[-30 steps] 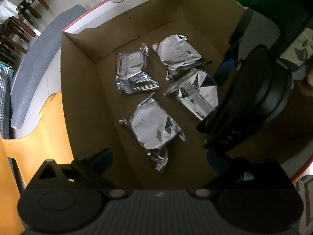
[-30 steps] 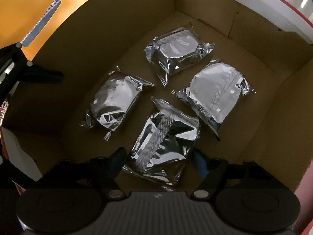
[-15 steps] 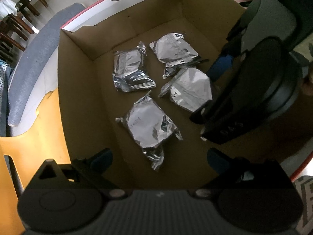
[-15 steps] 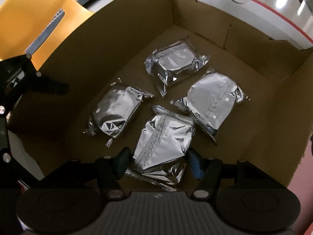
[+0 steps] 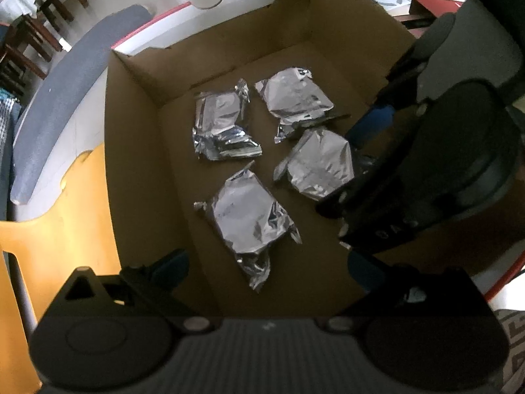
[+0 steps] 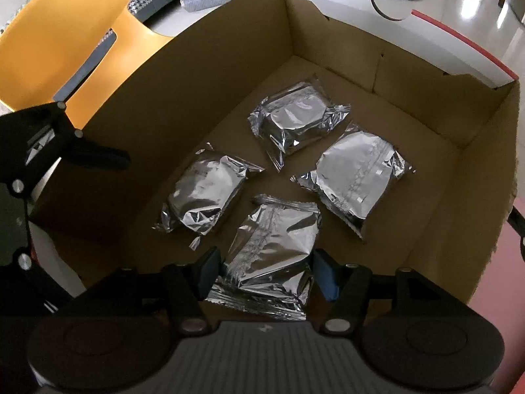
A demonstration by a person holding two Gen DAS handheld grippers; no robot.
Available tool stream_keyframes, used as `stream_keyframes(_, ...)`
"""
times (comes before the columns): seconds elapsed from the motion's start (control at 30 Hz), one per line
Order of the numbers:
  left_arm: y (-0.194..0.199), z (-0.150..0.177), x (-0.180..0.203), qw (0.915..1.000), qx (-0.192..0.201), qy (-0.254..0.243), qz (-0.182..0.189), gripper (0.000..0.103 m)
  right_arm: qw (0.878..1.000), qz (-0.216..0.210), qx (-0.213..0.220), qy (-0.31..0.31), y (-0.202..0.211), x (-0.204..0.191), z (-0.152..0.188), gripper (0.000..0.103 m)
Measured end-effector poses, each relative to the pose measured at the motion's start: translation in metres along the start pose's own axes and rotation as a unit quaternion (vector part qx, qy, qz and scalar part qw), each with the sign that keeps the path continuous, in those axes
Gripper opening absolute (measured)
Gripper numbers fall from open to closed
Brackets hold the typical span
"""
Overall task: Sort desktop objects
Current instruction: 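Grasp a silver foil packet with the right gripper and lift it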
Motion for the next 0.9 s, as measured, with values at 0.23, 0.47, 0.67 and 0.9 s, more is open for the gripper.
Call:
stream_keyframes(0.23, -0.001, 0.001, 0.002, 1.0000, -0.003, -0.007, -0.003, 0.103, 1.000, 0.006, -0.007, 0.014, -0.001, -0.002, 0.001, 0.061)
stream_keyframes(0.47, 0.003, -0.004, 0.003, 0.9999, 0.010, 0.002, 0.004, 0.103, 1.000, 0.010, 0.018, 0.009, 0.008, 0.002, -0.004, 0.057)
stream_keyframes(0.67, 0.004, -0.005, 0.003, 0.9999, 0.012, 0.007, 0.006, 0.103, 0.999, 0.007, 0.035, -0.003, 0.020, 0.003, -0.007, 0.056)
stream_keyframes(0.9, 0.002, -0.007, 0.005, 0.9999, 0.007, 0.009, 0.003, 0.103, 0.999, 0.014, 0.034, 0.018, 0.021, 0.000, -0.003, 0.056)
Point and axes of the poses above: each gripper's, at about its wrist camera, not at the fingertips, and y roughly against the way its jaws point, x to its right, z to its underside, the point moved 3 cm from there along -y, roughly the way its jaws point, and after that the axes turned 11 degrees about x, right-handed, at the moved point
